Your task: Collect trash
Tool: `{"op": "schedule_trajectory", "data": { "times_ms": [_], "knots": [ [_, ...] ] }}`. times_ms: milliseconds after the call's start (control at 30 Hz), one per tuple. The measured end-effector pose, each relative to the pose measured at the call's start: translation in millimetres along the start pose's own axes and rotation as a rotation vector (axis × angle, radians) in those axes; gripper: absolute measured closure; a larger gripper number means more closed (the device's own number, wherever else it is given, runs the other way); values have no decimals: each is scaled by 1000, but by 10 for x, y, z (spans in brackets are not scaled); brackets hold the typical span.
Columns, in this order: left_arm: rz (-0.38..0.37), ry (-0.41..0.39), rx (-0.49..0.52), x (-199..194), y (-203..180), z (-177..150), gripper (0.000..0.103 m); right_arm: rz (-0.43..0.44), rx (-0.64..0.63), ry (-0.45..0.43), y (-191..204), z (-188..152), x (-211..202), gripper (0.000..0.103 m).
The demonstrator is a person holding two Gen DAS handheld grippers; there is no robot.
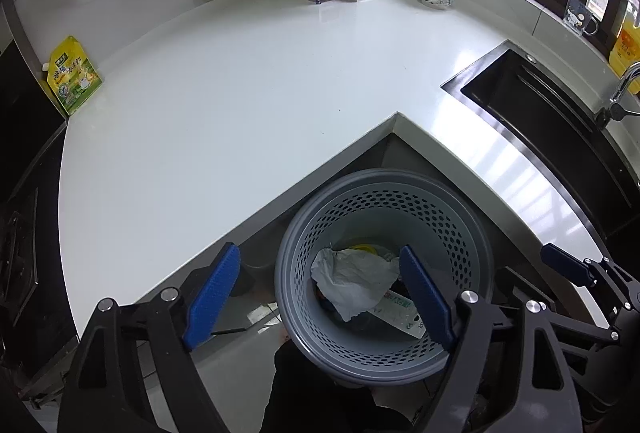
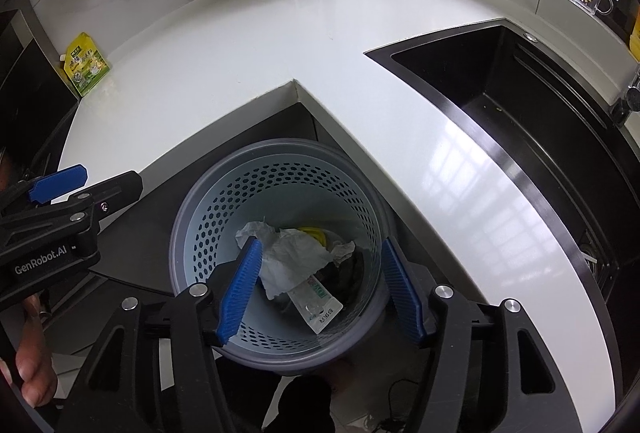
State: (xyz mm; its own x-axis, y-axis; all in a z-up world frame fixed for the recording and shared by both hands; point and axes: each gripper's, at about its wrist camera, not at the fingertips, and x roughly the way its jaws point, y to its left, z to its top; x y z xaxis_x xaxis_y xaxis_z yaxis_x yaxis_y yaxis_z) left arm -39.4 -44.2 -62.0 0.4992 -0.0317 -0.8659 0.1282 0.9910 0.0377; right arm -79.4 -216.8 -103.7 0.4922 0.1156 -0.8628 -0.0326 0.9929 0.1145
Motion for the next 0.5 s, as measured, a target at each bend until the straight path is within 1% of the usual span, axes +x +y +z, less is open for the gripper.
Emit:
{"op": "schedule_trajectory", "data": {
  "times_ms": [367, 500],
  "knots": [
    [18, -19, -6, -69, 17, 19, 10, 3, -9, 0, 45, 14, -15, 42],
    [26, -17, -6, -76, 32, 34, 7, 4, -13, -3, 53, 30, -19, 42]
  ]
}}
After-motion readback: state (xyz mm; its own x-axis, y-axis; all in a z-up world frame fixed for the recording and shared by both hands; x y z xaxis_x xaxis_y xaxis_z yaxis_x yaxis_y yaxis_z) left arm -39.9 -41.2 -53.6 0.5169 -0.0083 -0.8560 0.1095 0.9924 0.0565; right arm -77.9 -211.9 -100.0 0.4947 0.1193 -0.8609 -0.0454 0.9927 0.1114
